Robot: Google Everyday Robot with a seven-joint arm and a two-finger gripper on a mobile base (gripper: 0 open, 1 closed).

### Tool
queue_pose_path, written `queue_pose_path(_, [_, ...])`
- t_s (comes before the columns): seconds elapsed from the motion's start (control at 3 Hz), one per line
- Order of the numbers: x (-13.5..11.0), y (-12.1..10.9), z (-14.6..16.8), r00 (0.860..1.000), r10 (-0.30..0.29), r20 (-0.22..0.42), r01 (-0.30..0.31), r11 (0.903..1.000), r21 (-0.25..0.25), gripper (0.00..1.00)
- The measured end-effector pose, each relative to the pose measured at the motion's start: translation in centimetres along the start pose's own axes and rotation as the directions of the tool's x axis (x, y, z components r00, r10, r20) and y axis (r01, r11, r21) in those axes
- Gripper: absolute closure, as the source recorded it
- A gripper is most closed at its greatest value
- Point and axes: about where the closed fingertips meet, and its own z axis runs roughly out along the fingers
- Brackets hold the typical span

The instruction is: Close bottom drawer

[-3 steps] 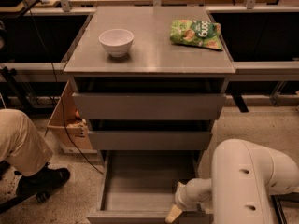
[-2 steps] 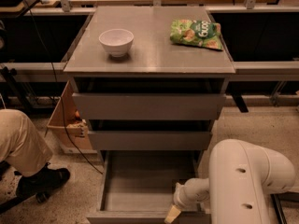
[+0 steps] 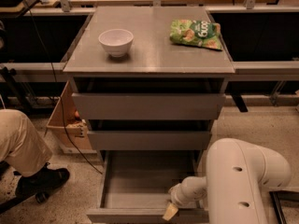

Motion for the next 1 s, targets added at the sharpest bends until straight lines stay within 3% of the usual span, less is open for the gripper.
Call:
queue_pose_path(0.33, [-0.2,0.1,-0.7,1.000,0.000,0.000,0.000,1.0000,0.000,0.65])
queue_pose_path(0.67, [-1.3,-0.9,-1.0,1.000,-0.024,0.004,0.024,0.9995,0.020,0.70])
queue_pose_path(1.0, [-4.8,-2.8,-0.4,0.996,-0.089,0.010,0.089,0.9954,0.036,0.52])
